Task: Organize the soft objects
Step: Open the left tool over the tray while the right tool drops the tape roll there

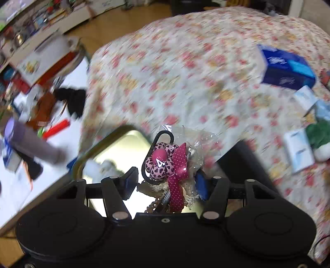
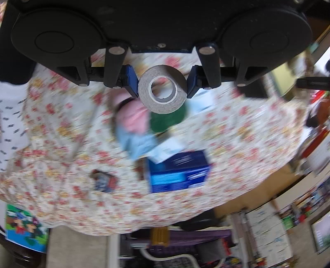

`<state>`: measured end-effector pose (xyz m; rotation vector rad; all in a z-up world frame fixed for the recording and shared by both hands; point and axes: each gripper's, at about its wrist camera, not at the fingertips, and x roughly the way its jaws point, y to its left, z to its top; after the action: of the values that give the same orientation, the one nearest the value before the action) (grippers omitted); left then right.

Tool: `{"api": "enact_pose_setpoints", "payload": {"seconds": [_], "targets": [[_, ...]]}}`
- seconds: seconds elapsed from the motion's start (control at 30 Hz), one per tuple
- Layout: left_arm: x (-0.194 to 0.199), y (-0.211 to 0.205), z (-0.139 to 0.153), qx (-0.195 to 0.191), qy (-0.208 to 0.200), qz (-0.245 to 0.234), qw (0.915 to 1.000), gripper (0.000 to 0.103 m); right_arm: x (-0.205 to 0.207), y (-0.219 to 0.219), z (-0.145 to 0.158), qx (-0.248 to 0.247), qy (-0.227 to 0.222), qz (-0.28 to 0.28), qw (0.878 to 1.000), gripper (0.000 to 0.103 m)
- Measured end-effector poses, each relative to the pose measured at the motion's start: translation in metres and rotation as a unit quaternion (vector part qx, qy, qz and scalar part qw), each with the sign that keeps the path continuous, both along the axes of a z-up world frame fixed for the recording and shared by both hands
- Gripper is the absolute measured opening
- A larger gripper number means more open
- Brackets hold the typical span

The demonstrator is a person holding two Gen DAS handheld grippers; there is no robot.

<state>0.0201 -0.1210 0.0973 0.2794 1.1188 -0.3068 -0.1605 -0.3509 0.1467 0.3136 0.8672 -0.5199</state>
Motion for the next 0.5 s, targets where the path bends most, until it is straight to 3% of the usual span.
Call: {"api": "enact_pose_setpoints", "payload": {"seconds": [0.23, 0.5], "targets": [[0.011, 0.065, -0.033, -0.024, 0.027, 0.069, 0.9970, 0.055, -0.003, 0.083, 0.002, 0.010, 0.015, 0.078, 0.997, 0.046], [0.041, 0.092, -0.058, -0.021, 0.022, 0.105, 0.9940, 0.055, 0.014, 0.144, -0.012, 0.035, 0.049, 0.133, 0.989, 0.046]]}}
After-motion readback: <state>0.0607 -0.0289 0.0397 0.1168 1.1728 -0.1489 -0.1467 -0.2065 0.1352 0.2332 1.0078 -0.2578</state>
